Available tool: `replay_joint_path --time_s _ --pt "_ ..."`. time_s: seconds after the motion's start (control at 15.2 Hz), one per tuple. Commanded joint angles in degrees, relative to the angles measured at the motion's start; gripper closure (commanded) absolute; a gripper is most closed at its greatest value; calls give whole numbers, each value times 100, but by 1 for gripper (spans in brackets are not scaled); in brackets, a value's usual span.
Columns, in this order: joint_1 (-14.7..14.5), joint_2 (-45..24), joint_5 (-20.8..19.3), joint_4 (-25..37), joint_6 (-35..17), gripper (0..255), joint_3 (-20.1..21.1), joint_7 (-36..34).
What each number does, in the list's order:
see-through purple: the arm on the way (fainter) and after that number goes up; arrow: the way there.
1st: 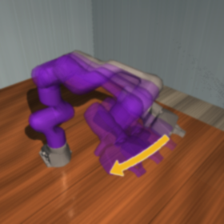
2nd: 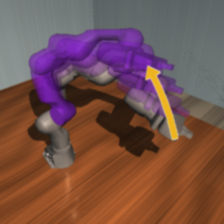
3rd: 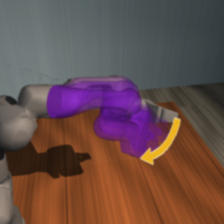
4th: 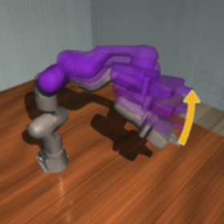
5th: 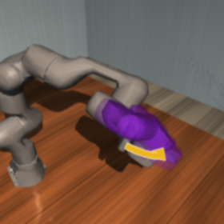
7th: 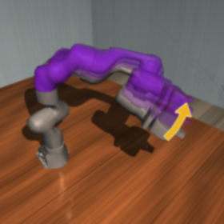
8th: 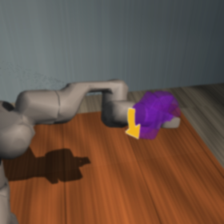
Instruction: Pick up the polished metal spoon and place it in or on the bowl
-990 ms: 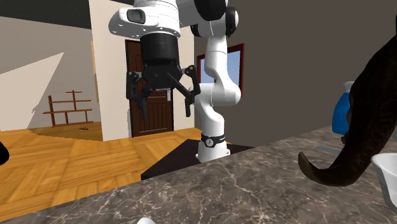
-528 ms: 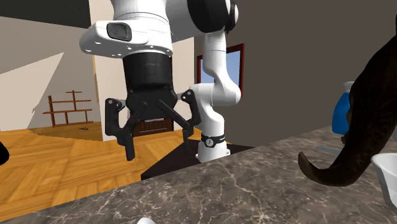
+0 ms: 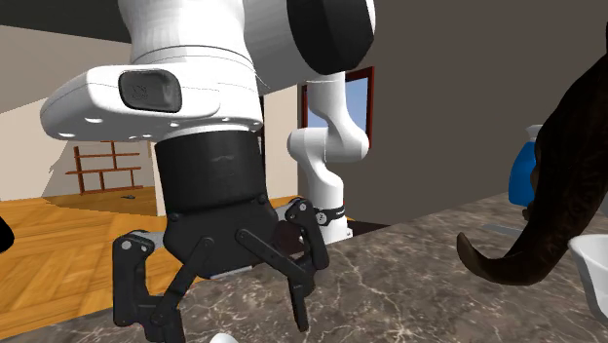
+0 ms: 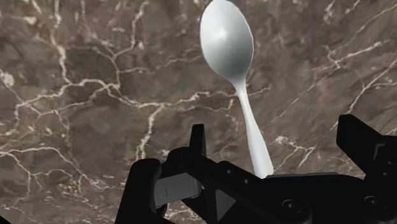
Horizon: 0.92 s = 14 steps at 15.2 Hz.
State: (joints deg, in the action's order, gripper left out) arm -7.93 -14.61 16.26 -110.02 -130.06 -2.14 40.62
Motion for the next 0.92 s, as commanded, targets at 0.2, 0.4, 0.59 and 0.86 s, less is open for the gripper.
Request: replay_joint_path --time_s 0.2,0.4,0.59,0.86 --pt "-11 -490 135 373 -164 0 120 266" --pt "-29 -635 169 350 -335 0 144 287" --pt "-45 -765 199 338 -480 0 165 305" --pt "-44 -766 199 340 -479 0 166 305"
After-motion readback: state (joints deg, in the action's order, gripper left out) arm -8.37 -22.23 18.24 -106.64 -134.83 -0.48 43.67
